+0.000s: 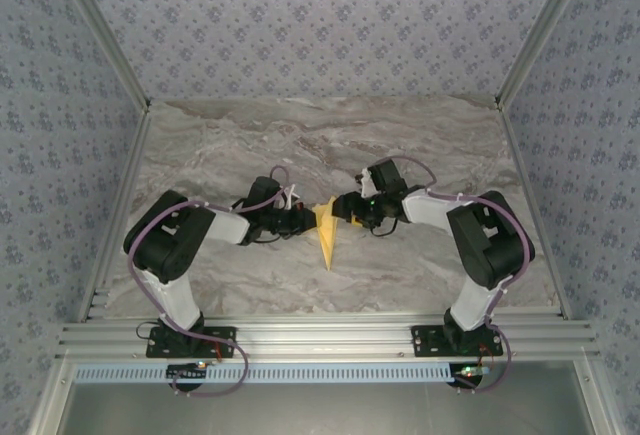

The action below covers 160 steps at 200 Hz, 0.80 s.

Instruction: Fold a paper plane with a square sheet of paper (fold left side to right side)

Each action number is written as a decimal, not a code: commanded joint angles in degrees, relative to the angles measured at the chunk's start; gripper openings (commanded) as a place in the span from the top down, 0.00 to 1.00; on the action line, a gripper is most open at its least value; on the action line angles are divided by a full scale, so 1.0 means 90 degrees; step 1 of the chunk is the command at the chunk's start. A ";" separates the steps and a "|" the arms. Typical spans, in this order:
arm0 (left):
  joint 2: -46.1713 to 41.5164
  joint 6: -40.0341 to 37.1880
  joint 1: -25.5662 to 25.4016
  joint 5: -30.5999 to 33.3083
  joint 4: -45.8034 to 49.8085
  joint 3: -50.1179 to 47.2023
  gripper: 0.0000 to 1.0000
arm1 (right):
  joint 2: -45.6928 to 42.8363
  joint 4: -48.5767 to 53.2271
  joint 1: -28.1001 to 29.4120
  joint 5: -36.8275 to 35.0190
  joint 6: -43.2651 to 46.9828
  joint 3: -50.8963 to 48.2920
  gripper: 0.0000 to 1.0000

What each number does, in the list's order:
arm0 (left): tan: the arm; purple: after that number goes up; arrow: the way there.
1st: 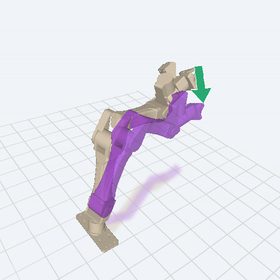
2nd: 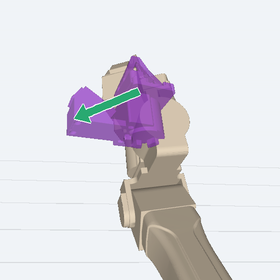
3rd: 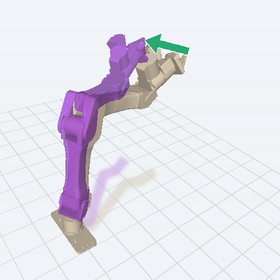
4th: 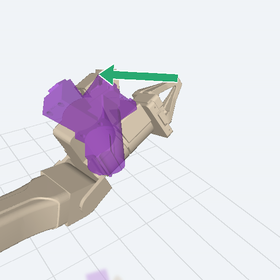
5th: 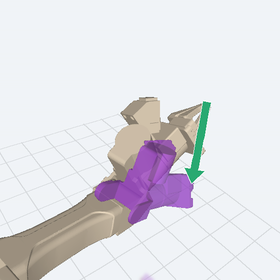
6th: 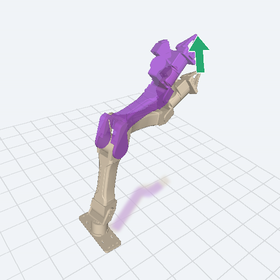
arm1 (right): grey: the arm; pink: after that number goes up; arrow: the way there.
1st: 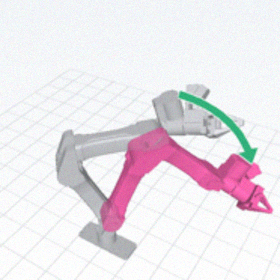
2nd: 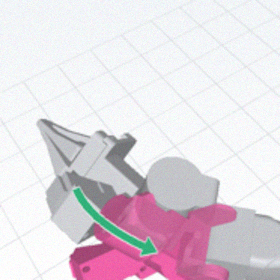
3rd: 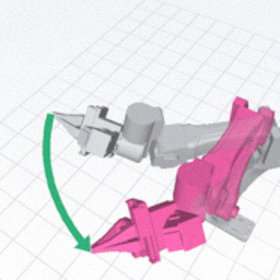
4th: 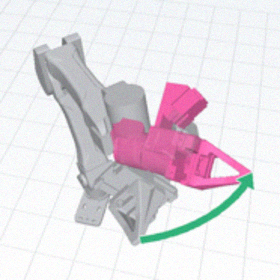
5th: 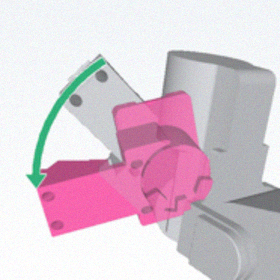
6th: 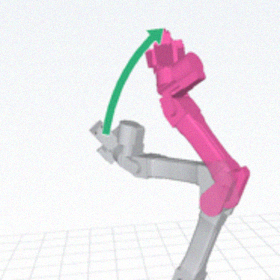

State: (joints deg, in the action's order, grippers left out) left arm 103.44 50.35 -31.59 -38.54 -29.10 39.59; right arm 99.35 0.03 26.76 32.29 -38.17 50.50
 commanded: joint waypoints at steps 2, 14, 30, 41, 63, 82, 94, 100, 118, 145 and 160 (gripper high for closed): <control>0.0030 -0.0261 0.0052 -0.0087 0.0163 0.0200 1.00 | -0.0060 -0.0349 0.0023 0.0269 -0.0261 0.0012 0.34; 0.0028 -0.0284 0.0045 -0.0088 0.0184 0.0205 1.00 | 0.0017 -0.0446 0.0038 0.0288 -0.0361 0.0050 0.31; 0.0030 -0.0318 0.0050 -0.0082 0.0243 0.0237 1.00 | 0.0089 -0.0461 0.0050 0.0222 -0.0407 0.0108 0.28; 0.0022 -0.0340 0.0052 -0.0074 0.0273 0.0247 1.00 | 0.0136 -0.0468 0.0062 0.0201 -0.0438 0.0155 0.27; 0.0011 -0.0374 0.0048 -0.0063 0.0326 0.0259 1.00 | 0.0254 -0.0446 0.0103 0.0230 -0.0467 0.0278 0.27; 0.0010 -0.0385 0.0048 -0.0044 0.0334 0.0263 1.00 | 0.0369 -0.0412 0.0143 0.0213 -0.0481 0.0369 0.27; 0.0011 -0.0380 0.0045 -0.0033 0.0342 0.0269 1.00 | 0.0428 -0.0408 0.0173 0.0211 -0.0481 0.0413 0.27; 0.0010 -0.0387 0.0052 -0.0039 0.0334 0.0271 1.00 | 0.0450 -0.0392 0.0181 0.0201 -0.0487 0.0433 0.26; 0.0008 -0.0396 0.0053 -0.0017 0.0345 0.0269 1.00 | 0.0530 -0.0378 0.0208 0.0191 -0.0476 0.0489 0.26; 0.0011 -0.0409 0.0057 0.0001 0.0372 0.0269 1.00 | 0.0638 -0.0356 0.0251 0.0201 -0.0473 0.0583 0.26; 0.0011 -0.0416 0.0060 0.0005 0.0390 0.0269 1.00 | 0.0667 -0.0349 0.0277 0.0189 -0.0463 0.0609 0.26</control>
State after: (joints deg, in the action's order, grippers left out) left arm 103.44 48.34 -31.48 -38.52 -26.70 40.75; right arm 103.92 -3.46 28.71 33.71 -41.65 54.15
